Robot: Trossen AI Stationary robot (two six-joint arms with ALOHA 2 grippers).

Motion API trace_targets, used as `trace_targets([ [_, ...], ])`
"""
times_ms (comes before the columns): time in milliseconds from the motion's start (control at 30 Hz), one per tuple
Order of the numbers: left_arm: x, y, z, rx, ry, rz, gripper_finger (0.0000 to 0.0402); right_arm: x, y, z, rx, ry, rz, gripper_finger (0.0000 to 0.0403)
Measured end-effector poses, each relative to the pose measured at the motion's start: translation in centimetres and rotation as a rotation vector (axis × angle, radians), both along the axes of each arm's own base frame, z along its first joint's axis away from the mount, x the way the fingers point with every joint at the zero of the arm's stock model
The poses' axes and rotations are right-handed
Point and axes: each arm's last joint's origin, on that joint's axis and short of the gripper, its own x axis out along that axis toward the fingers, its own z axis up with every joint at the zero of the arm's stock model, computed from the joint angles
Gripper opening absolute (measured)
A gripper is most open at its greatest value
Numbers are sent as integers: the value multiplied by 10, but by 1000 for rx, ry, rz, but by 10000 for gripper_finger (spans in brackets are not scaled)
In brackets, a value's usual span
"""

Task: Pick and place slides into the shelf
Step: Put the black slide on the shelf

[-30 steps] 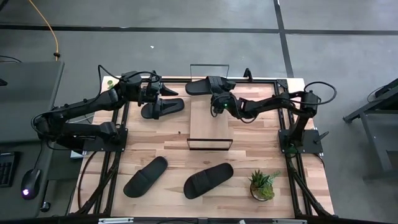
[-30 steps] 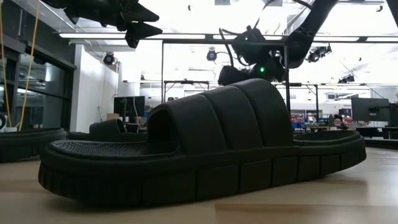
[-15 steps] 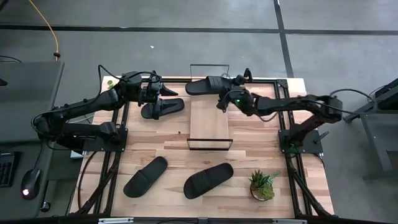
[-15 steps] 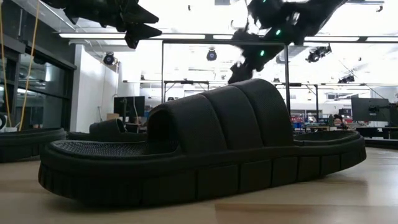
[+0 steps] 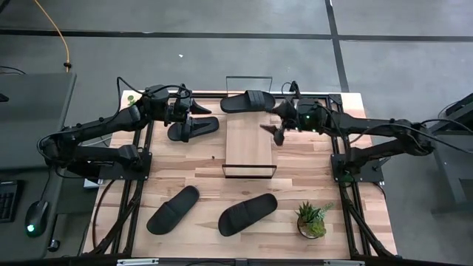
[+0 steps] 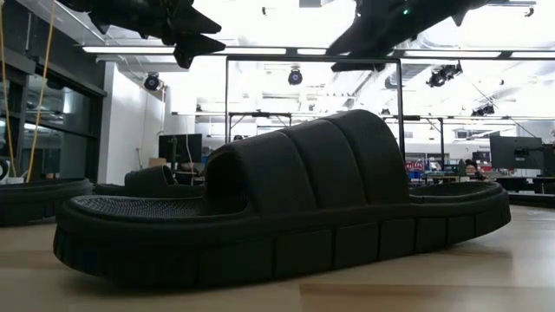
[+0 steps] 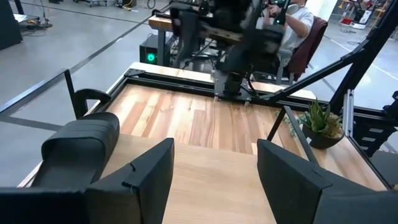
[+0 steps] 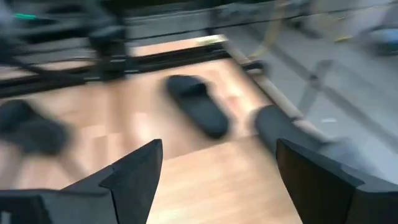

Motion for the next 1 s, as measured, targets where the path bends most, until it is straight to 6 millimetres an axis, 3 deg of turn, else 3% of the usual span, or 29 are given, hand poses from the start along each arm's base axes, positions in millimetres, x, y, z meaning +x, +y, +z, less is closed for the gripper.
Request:
trace_targets([
  [300, 0, -1, -2, -15, 18, -3, 211, 6, 38, 1, 186, -33, 209, 300],
  [633, -2, -2, -6, -44, 55, -10, 211, 9, 97, 4, 241, -75, 234, 300],
  [1000, -1, -4, -6, -68, 38, -102, 211, 17, 162, -15, 330, -86, 225, 300],
])
